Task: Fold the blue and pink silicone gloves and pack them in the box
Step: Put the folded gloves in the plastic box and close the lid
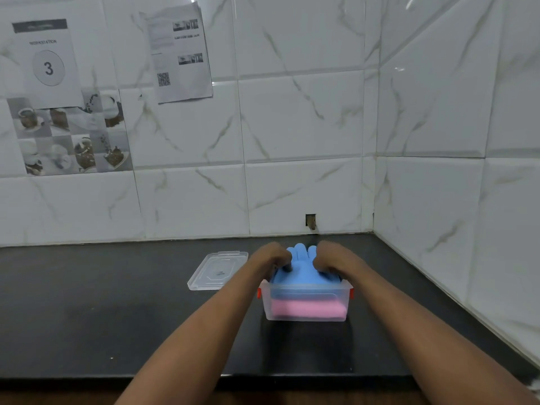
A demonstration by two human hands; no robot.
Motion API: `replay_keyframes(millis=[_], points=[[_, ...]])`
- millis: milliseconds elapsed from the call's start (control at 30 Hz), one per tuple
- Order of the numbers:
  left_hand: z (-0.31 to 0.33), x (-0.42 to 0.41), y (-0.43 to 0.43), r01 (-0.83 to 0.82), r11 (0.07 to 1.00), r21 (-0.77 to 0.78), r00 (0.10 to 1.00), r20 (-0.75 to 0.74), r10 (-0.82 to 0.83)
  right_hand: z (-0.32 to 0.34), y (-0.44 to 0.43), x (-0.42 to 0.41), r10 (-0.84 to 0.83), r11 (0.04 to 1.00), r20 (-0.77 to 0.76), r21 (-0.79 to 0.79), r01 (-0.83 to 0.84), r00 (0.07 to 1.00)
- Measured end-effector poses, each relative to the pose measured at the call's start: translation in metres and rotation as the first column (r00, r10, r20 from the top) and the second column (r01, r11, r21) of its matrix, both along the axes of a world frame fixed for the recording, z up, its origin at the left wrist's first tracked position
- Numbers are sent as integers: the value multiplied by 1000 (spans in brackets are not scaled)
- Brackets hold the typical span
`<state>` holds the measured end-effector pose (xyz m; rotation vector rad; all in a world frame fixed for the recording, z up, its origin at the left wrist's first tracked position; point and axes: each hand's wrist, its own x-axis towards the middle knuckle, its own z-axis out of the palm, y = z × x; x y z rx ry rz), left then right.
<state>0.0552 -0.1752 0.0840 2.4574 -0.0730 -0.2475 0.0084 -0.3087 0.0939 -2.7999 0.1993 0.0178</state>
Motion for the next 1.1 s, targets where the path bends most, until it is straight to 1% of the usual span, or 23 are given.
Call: replay_keyframes(millis=[67, 133, 167, 233, 333, 433, 467, 533, 567, 600, 633, 700, 767, 800, 867, 933, 967, 1033, 1100], points=[[2, -1, -4, 28, 990, 135, 999, -30, -24, -2, 6, 2, 14, 991, -44, -130, -20, 999], [2, -1, -8, 60, 965, 256, 997, -61, -46, -7, 10, 7, -18, 978, -97, -208, -2, 995], [3, -2, -9, 74, 953, 293, 995, -83, -51, -10, 11, 10, -34, 971, -123, -239, 4, 992], [3, -5, -12, 100, 923, 370, 992, -105, -65, -13, 11, 13, -44, 961, -123, -276, 9, 991], [-2, -9, -16, 118, 871, 477, 993, -72, -95, -20, 7, 18, -79, 967, -79, -249, 57, 994], [-9, -12, -21, 99, 803, 587, 988, 39, -151, -27, 7, 16, -80, 966, -53, -252, 64, 995], [-12, -15, -22, 89, 780, 619, 981, 83, -178, -27, 7, 17, -63, 973, -22, -224, 56, 998], [-14, -18, -23, 61, 751, 658, 945, 203, -255, -22, 4, 13, -31, 985, 36, -170, 37, 999], [-14, -19, -23, 38, 738, 674, 913, 276, -300, -18, 1, 11, -9, 984, 49, -179, 18, 999], [-13, -21, -20, 8, 747, 665, 876, 355, -326, -16, -2, 7, 27, 976, 74, -219, -10, 997], [-11, -22, -18, -15, 785, 619, 848, 424, -318, -15, -5, 5, 71, 957, 121, -289, -33, 990], [-8, -22, -12, 9, 836, 548, 798, 501, -337, -14, -8, -1, 177, 895, 226, -441, -62, 958], [-7, -22, -6, 103, 823, 559, 776, 473, -418, -15, -10, -1, 298, 846, 273, -519, -121, 915], [-8, -22, -3, 158, 802, 576, 779, 426, -460, -15, -10, 1, 349, 839, 262, -516, -175, 900], [-13, -22, 2, 235, 761, 604, 789, 339, -513, -18, -9, 4, 407, 819, 182, -507, -269, 895], [-17, -21, 3, 264, 735, 625, 806, 276, -524, -25, -11, 8, 415, 794, 88, -520, -313, 906], [-17, -20, 3, 269, 725, 633, 825, 237, -513, -28, -14, 11, 409, 797, 53, -508, -328, 911], [-17, -17, 0, 273, 693, 667, 870, 136, -474, -31, -17, 14, 382, 832, -5, -434, -346, 924], [-14, -16, -4, 294, 656, 696, 894, 42, -446, -29, -17, 15, 367, 855, -60, -372, -362, 928]])
